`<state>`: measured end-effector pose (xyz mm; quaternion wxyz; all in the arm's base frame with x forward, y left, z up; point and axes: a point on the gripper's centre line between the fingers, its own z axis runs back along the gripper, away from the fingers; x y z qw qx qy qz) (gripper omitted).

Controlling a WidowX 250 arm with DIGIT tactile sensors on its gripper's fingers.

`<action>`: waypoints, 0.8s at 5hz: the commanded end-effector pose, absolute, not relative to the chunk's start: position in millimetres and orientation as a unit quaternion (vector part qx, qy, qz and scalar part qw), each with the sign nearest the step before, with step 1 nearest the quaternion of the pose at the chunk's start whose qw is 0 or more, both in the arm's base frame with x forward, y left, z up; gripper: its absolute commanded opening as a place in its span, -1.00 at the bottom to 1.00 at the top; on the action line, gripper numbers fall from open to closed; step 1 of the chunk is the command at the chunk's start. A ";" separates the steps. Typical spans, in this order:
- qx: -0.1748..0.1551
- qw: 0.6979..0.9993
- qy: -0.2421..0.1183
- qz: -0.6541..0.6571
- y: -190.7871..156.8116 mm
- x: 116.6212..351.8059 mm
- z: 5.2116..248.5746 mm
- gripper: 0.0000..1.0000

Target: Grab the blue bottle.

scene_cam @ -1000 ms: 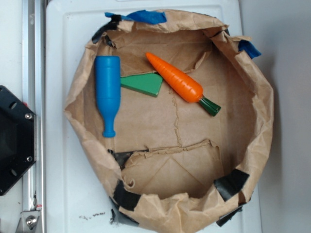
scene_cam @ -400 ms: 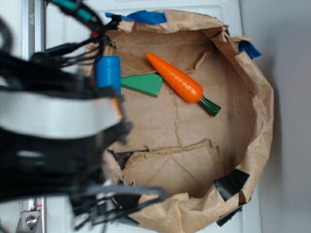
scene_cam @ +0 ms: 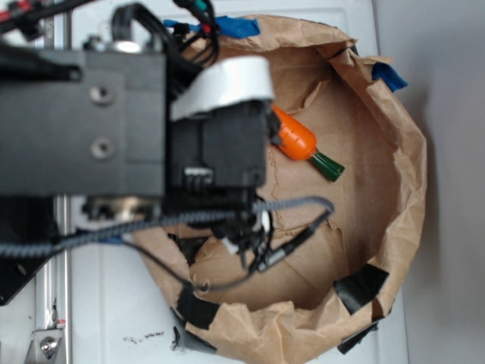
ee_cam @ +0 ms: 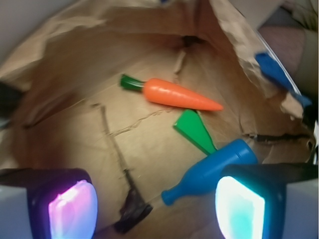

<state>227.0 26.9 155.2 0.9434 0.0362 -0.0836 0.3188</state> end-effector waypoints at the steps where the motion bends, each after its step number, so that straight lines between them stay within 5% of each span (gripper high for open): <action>1: 0.058 0.927 -0.093 0.359 65.3 239.7 112.6 1.00; 4: 0.108 0.917 -0.047 0.382 75.5 209.4 84.9 1.00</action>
